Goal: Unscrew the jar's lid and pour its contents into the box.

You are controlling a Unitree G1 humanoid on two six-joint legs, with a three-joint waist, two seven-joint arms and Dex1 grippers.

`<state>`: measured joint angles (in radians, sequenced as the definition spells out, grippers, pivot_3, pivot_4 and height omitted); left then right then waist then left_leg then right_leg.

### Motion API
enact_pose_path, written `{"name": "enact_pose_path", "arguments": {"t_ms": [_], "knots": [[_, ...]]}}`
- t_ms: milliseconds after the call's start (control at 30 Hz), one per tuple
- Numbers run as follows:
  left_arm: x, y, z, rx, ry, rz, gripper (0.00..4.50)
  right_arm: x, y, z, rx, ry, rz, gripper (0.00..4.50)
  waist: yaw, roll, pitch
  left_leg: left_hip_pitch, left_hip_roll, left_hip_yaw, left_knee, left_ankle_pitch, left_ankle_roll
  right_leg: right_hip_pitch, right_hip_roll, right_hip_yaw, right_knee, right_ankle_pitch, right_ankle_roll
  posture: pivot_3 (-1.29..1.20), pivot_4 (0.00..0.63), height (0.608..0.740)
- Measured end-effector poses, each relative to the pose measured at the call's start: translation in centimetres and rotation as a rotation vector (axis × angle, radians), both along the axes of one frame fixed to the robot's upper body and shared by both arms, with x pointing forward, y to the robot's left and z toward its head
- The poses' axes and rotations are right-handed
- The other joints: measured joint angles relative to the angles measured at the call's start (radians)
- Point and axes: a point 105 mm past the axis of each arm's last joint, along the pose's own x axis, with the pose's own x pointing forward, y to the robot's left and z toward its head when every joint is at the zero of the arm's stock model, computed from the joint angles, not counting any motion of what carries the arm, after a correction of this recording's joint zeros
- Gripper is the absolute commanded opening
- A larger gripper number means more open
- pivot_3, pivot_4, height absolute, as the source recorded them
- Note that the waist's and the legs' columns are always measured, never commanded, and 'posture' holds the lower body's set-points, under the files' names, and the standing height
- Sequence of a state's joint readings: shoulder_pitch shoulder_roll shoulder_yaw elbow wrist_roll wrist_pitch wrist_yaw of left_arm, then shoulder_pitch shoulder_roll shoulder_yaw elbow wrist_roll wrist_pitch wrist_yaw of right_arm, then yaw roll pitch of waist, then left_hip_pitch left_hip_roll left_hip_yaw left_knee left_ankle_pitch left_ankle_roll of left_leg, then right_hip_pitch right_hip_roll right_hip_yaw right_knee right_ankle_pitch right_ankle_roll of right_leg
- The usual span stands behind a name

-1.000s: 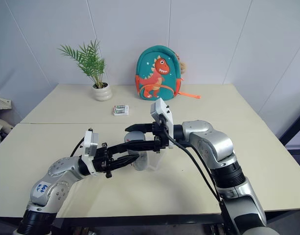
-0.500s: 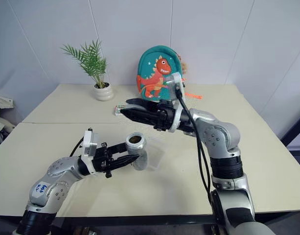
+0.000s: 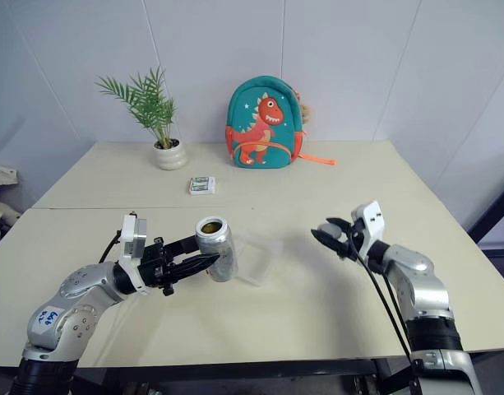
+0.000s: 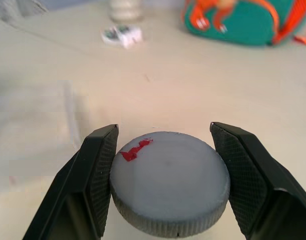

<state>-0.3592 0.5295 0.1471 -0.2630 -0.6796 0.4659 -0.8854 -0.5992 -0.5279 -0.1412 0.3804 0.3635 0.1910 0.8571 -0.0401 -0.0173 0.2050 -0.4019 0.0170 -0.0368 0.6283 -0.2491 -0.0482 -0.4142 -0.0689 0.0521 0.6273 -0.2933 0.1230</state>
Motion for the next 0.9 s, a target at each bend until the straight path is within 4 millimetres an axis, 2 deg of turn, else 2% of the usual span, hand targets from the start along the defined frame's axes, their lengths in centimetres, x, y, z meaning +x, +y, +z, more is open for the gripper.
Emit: {"name": "enact_pose_path", "arguments": {"t_ms": [133,233,433,500,633,767,833,900], "knots": [[0.4,-0.1,0.7,-0.010,-0.015,0.016,1.88,0.7,-0.5,-1.5,0.037,0.006,-0.069,2.91,-0.003,0.000,0.000,0.002,0.001,0.000,0.001,0.001,0.000,0.002,0.003,0.003,0.000,0.002,0.000,0.00,0.150,0.740],[0.6,-0.2,1.2,-0.013,-0.029,0.021,1.88,1.2,-0.7,-3.7,0.058,0.049,-0.121,2.91,-0.004,0.000,0.000,0.003,0.001,0.002,0.001,0.001,0.000,0.002,0.003,0.005,0.000,0.002,0.001,0.00,0.150,0.740],[1.0,0.1,0.9,-0.021,-0.009,0.036,1.88,1.4,-1.1,-5.6,0.044,0.081,-0.147,2.91,-0.003,0.000,0.000,0.003,0.001,0.002,0.000,0.001,0.000,0.002,0.003,0.005,-0.001,0.002,0.001,0.00,0.150,0.740],[1.1,0.1,0.9,-0.022,-0.007,0.042,1.88,1.4,-1.1,-5.7,0.045,0.081,-0.144,3.43,-0.004,0.000,0.000,0.003,0.001,0.002,0.000,0.001,0.000,0.002,0.003,0.005,-0.001,0.002,0.001,0.00,0.150,0.740],[1.2,0.1,1.1,-0.023,-0.014,0.046,1.88,1.5,-1.1,-5.6,0.052,0.087,-0.135,4.49,-0.004,0.000,0.000,0.003,0.001,0.002,0.001,0.001,0.000,0.002,0.003,0.005,0.000,0.003,0.001,0.00,0.150,0.740],[1.5,0.3,1.1,-0.026,-0.005,0.072,1.88,1.3,-1.3,-4.9,0.048,0.081,-0.107,4.49,-0.004,0.000,0.000,0.003,0.001,0.002,0.001,0.001,0.000,0.002,0.003,0.006,0.000,0.003,0.001,0.00,0.150,0.740],[1.8,0.4,1.1,-0.025,0.001,0.096,1.88,1.0,-1.1,-3.0,0.038,0.035,-0.060,4.49,-0.004,0.001,0.001,0.003,0.001,0.003,0.001,0.001,0.000,0.002,0.003,0.006,0.000,0.003,0.002,0.00,0.150,0.740],[2.1,0.6,1.4,-0.024,-0.001,0.122,1.88,0.0,-0.5,0.0,0.018,-0.036,0.018,4.49,-0.002,0.001,0.001,0.003,0.002,0.002,0.000,0.001,0.000,0.001,0.004,0.005,0.000,0.003,0.002,0.00,0.150,0.740]]}}
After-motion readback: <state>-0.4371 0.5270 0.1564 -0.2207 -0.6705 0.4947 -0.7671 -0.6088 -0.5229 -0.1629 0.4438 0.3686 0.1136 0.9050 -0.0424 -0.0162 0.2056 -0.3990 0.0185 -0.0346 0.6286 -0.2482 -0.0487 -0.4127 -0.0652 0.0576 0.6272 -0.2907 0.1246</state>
